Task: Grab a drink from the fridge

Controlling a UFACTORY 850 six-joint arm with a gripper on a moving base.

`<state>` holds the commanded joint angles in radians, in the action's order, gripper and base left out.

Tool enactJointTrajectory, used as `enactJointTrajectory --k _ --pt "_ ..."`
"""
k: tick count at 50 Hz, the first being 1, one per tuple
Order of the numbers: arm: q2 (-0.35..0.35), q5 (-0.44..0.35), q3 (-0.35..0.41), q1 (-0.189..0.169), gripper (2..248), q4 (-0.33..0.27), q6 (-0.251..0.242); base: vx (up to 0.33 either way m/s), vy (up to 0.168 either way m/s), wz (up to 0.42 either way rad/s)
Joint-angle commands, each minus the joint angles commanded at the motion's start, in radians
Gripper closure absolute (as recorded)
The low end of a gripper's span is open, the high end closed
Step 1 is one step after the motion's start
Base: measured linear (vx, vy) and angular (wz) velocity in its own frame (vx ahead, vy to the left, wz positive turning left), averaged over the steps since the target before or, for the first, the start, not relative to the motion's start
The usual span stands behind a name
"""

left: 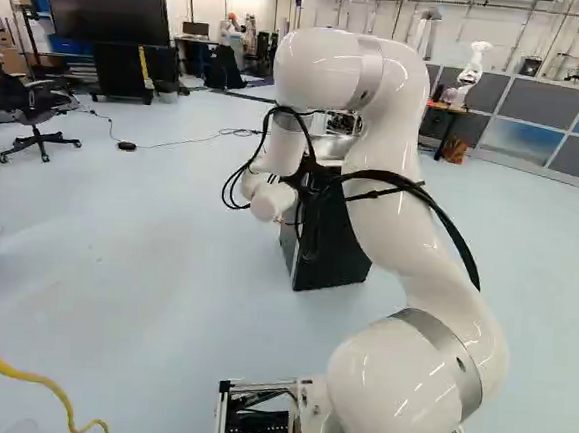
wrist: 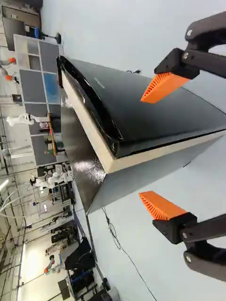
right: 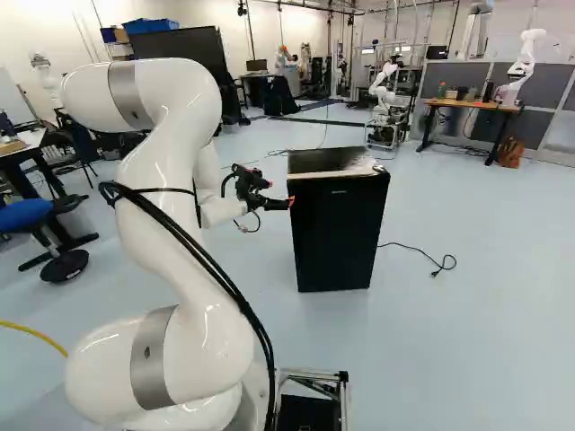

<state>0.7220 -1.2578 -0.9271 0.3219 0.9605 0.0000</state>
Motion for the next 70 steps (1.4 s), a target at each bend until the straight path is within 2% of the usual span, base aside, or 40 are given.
enactJointTrajectory --k 42,70 --pt "0.028 -0.019 -0.047 -0.007 3 0.122 0.000 0.000 0.000 0.000" --pt "0.051 -0.019 -0.085 -0.013 3 0.167 0.000 0.000 0.000 0.000"
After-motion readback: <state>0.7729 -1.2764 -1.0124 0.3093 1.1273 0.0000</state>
